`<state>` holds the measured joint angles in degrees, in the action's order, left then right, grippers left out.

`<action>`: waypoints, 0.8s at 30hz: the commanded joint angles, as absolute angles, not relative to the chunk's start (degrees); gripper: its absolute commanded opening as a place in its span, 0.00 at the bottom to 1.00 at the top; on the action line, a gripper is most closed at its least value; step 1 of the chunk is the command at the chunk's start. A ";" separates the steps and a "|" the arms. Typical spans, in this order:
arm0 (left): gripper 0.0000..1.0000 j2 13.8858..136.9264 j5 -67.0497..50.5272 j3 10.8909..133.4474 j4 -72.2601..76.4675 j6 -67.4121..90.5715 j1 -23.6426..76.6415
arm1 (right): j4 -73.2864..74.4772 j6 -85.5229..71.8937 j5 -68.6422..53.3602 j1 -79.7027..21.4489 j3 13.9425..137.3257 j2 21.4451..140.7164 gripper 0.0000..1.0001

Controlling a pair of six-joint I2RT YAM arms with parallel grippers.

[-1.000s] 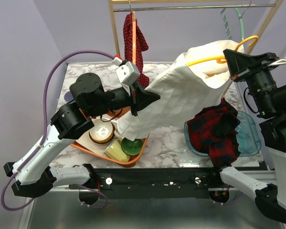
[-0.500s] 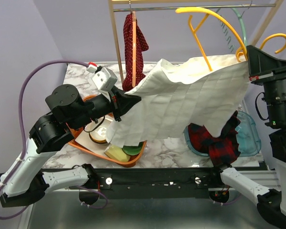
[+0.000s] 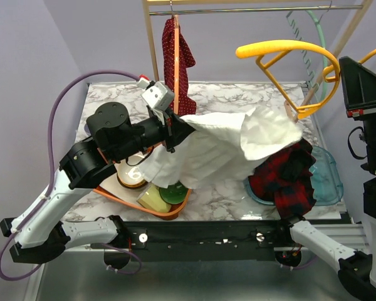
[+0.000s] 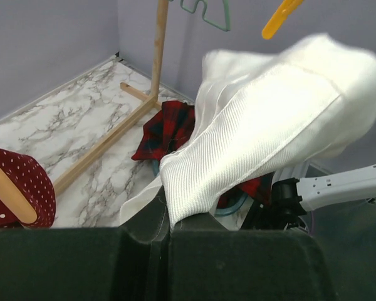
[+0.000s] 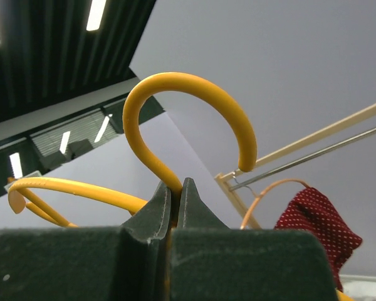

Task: Remove the skirt from the hanger

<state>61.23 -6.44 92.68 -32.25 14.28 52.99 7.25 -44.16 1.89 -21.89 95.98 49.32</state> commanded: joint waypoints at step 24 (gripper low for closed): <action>0.00 85.33 -14.59 109.57 9.57 37.08 57.21 | -1.94 -41.66 -19.07 -21.45 103.01 45.18 0.01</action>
<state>80.64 -13.13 102.91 -4.47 30.72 54.48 -0.43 -43.83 -15.99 -21.74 102.08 46.54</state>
